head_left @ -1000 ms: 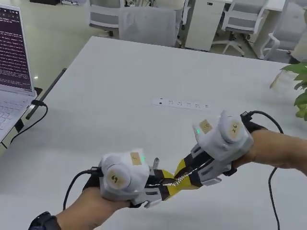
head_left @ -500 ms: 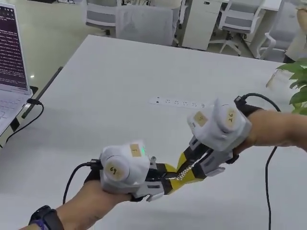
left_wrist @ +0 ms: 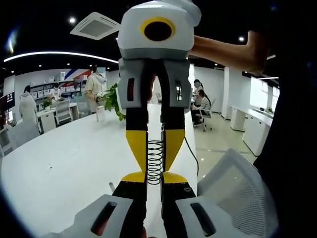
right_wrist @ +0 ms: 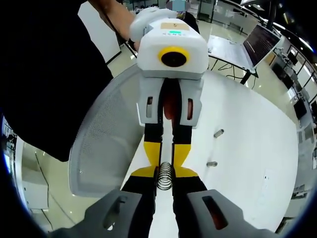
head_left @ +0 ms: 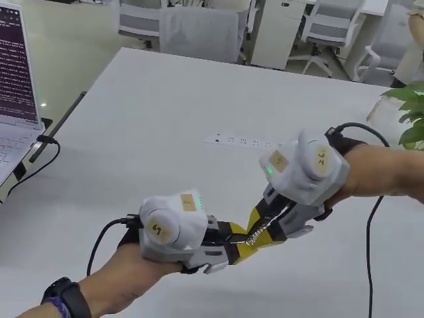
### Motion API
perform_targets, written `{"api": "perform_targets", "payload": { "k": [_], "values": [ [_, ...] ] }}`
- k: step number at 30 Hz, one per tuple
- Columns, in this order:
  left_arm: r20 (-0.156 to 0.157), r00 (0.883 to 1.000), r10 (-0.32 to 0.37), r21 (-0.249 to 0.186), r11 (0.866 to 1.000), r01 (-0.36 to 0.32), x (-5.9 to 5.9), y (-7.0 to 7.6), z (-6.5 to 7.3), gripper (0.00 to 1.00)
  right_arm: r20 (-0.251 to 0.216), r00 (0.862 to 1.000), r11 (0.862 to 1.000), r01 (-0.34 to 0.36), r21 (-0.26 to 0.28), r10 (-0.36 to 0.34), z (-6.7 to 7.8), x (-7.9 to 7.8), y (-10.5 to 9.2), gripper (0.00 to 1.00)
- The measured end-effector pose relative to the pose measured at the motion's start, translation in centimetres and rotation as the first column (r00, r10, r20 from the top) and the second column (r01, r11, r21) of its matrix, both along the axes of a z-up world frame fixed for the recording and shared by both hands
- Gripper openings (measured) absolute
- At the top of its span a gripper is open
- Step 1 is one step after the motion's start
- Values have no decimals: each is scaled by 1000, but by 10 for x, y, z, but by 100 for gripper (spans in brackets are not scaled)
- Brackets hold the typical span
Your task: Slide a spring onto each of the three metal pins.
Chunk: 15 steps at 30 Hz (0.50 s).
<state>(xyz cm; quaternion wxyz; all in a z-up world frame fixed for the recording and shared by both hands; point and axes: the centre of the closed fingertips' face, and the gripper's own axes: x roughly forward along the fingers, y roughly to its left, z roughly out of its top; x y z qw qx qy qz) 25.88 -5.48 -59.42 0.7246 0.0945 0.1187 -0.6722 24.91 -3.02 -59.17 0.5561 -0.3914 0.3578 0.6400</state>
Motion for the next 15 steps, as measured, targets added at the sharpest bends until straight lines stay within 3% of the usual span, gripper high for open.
{"api": "perform_targets", "payload": {
  "k": [11, 15],
  "values": [
    [-22, 1000, 11, 10, 1000, -11, -1, -2, -8, 3, 26, 1000, 1000, 12, -14, -12, -8, 0, -2, 8],
    [-39, 999, 17, 19, 1000, -17, -1, -1, -13, 7, 28, 999, 1000, 25, -16, -25, -12, 1, -5, 8]
  ]
}}
